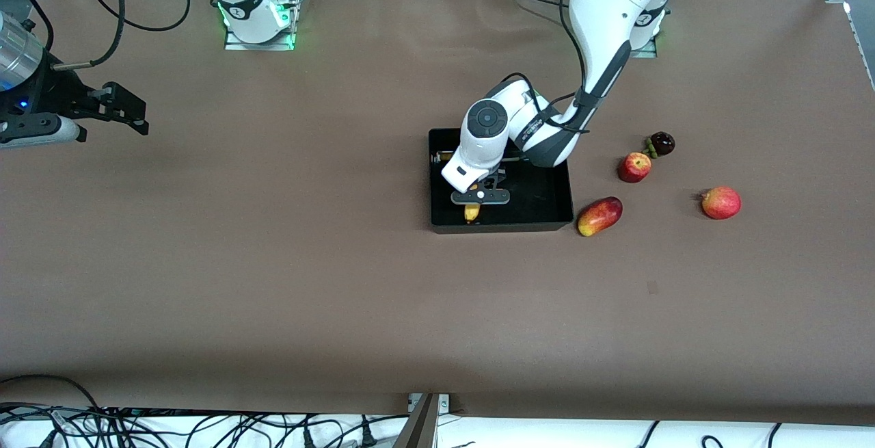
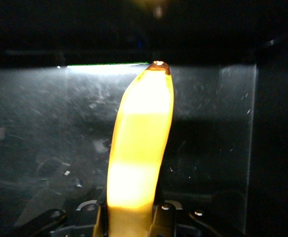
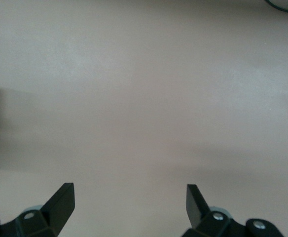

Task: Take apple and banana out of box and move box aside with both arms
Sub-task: 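Lower the left gripper and grasp the yellow banana in the box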

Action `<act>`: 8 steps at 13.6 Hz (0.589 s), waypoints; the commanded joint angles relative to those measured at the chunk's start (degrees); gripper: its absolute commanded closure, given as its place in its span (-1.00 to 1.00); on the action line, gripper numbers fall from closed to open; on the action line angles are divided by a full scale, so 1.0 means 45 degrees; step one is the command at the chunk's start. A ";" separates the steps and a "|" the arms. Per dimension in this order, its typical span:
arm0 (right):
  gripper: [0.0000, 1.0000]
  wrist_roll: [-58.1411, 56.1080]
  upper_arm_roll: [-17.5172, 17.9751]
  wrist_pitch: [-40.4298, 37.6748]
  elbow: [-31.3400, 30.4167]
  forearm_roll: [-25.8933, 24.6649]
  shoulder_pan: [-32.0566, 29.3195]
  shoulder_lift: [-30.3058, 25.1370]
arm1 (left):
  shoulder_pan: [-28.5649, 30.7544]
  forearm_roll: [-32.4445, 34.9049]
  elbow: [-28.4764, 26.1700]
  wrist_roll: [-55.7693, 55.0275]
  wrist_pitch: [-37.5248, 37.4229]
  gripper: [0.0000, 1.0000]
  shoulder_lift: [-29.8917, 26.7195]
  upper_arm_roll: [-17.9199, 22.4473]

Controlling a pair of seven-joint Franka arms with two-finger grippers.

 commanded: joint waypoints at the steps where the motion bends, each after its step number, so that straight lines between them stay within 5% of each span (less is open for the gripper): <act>1: -1.00 -0.0223 0.0115 -0.0190 0.0239 -0.0151 -0.0145 0.0053 | 0.0282 0.0374 0.0248 -0.0113 -0.1863 1.00 -0.1534 0.0059; 8: -1.00 -0.0223 0.0115 -0.0190 0.0239 -0.0151 -0.0145 0.0053 | 0.2427 -0.0504 0.3509 0.4272 -0.7607 1.00 -0.2163 -0.0019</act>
